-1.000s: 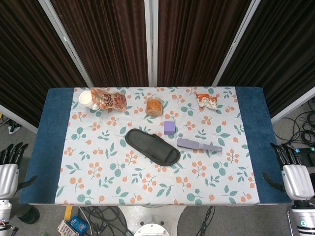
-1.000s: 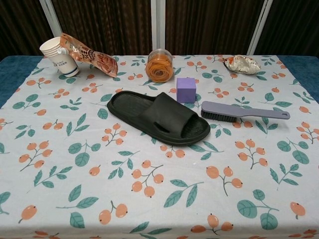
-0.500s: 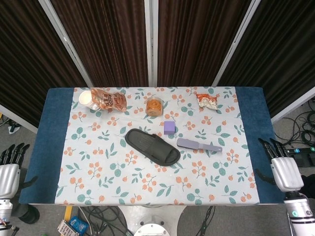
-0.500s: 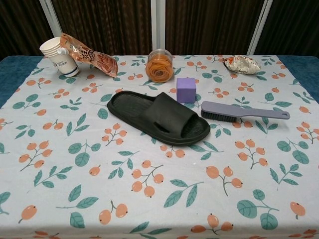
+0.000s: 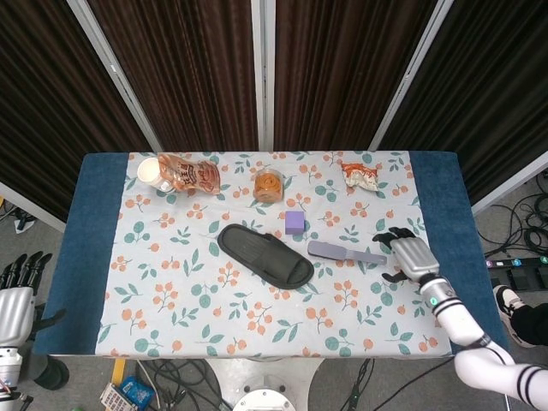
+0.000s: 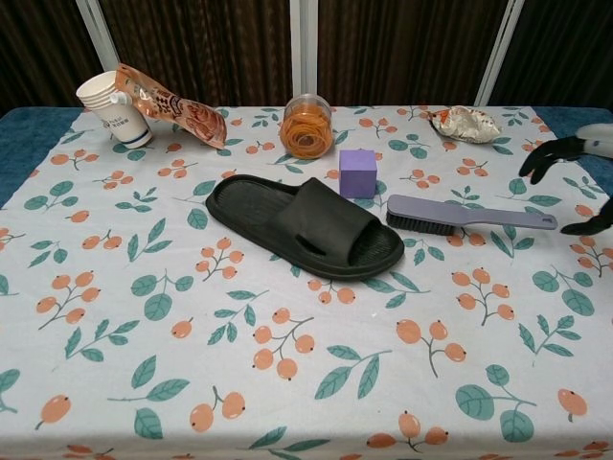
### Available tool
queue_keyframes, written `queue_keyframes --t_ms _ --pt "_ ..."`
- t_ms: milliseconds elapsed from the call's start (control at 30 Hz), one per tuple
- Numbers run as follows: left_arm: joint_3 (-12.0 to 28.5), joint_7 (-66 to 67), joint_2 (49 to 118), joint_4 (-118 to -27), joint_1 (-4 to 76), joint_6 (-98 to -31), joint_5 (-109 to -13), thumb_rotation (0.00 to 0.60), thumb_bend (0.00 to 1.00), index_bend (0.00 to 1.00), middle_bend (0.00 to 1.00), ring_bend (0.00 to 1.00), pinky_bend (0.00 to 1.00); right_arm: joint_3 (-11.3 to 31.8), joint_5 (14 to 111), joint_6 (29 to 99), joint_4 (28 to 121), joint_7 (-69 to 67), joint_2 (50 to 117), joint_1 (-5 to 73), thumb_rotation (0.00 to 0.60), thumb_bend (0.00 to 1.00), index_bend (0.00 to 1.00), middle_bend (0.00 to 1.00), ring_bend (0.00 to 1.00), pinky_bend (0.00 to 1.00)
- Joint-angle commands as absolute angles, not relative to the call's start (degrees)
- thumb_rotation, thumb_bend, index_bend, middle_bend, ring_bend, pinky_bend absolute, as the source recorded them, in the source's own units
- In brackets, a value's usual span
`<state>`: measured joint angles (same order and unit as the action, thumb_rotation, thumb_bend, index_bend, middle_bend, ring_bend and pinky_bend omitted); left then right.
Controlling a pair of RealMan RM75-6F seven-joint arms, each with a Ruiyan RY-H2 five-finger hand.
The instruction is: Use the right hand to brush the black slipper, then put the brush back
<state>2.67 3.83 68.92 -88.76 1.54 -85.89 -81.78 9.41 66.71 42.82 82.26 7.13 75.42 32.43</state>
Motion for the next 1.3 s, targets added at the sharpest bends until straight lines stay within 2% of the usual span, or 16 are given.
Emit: queue_keyframes --t_ms 33,200,333,667,867,1000,1300 --pt "2.6 3.2 69.2 -88.0 1.5 -85.7 -81.7 0.600 0.16 0.15 0.19 0.02 0.12 10.3 61.5 38.0 77.4 10.1 79.8 36.5 0.600 0.10 0.26 0.28 0.15 0.14" --pt "2.6 2.5 69.6 -86.9 1.6 -85.6 -81.8 0.600 0.16 0.15 0.19 0.02 0.12 9.8 57.8 34.9 74.6 11.3 81.9 39.3 0.600 0.10 0.33 0.36 0.25 0.21" --pt "2.7 2.2 69.8 -86.5 1.6 -85.6 -81.7 0.600 0.16 0.15 0.19 0.02 0.12 9.4 56.0 33.2 74.6 10.9 82.0 40.6 0.600 0.10 0.38 0.41 0.31 0.33" --pt "2.8 1.9 70.0 -86.2 1.6 -85.6 -81.6 0.600 0.16 0.15 0.19 0.02 0.12 8.0 53.6 31.0 75.6 8.9 80.9 42.0 0.600 0.10 0.42 0.44 0.35 0.37" --pt "2.8 1.6 70.2 -85.9 1.5 -85.6 -81.5 0.600 0.16 0.15 0.19 0.02 0.12 7.9 51.8 27.6 75.1 5.6 80.7 43.1 0.600 0.12 0.46 0.47 0.40 0.43" --pt "2.9 1.6 70.2 -85.9 1.3 -85.9 -81.4 0.600 0.16 0.15 0.19 0.02 0.12 8.3 49.9 24.2 74.8 2.4 80.3 44.1 0.600 0.12 0.48 0.49 0.46 0.51" --pt "2.9 1.2 70.5 -85.5 1.0 -86.2 -81.3 0.600 0.16 0.15 0.19 0.02 0.12 8.9 47.6 18.0 73.1 -3.6 79.7 46.3 0.600 0.15 0.51 0.50 0.50 0.61"
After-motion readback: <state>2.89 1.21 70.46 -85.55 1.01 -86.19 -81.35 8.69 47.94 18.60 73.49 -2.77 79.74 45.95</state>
